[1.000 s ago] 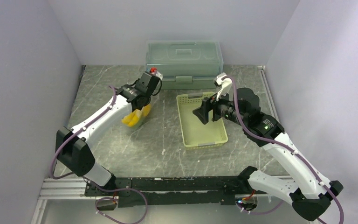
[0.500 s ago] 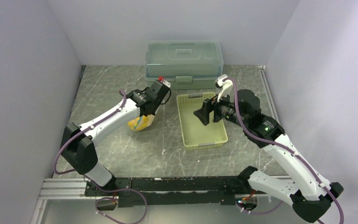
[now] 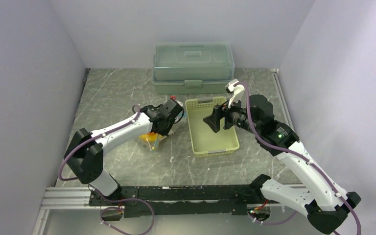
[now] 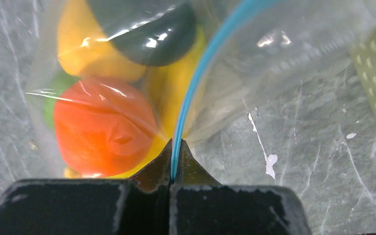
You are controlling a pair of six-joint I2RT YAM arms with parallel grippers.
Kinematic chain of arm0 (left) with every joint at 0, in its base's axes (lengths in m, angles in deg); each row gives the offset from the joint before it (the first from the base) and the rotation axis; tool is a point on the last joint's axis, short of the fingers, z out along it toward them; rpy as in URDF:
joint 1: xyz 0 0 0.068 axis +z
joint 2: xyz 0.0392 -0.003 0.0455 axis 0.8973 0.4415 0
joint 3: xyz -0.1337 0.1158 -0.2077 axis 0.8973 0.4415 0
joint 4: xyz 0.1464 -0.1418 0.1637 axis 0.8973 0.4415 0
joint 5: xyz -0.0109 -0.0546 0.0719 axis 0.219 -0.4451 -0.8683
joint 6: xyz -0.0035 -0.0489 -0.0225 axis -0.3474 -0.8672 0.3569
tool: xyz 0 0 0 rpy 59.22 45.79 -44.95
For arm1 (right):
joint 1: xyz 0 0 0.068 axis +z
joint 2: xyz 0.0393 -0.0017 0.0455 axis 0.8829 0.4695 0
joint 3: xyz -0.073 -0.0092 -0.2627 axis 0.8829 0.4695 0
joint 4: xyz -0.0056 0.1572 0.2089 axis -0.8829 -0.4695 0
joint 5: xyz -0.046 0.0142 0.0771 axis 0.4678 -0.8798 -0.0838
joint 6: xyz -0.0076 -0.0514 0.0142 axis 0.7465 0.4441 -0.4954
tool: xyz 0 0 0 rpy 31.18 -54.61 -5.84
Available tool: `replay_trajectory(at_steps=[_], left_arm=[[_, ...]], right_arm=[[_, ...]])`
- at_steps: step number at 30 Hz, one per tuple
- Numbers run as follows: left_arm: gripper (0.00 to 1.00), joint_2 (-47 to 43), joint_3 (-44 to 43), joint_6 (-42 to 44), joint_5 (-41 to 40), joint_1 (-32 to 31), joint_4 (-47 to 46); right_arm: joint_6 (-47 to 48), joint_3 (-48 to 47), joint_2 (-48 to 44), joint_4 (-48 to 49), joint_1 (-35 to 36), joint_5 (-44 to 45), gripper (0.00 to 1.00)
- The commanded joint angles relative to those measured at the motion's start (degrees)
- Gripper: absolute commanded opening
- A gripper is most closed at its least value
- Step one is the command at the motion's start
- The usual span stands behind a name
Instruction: Place the food in the zip-top bag and seal the zipper
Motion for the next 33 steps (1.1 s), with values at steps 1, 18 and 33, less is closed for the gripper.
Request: replay_trajectory(at_steps=[1, 18, 33], left_arm=[[0.0, -0.78, 2.94, -5.67, 0.24, -1.13, -0.48], [0.0, -1.54, 5.29, -4.15, -7.07, 2.55, -1.96], [0.52, -0.73, 5.14, -6.12, -5.11, -6.81, -1.13]], right_arm=[[-0.52, -0.17, -0.98, 1.91, -0.26, -0.57, 0.81], [-1.15, 0.73, -0.62, 2.29, -0.26, -1.54, 0.81], [-0.52, 0.89, 0.1, 1.89, -0.34, -0.21, 0.82]])
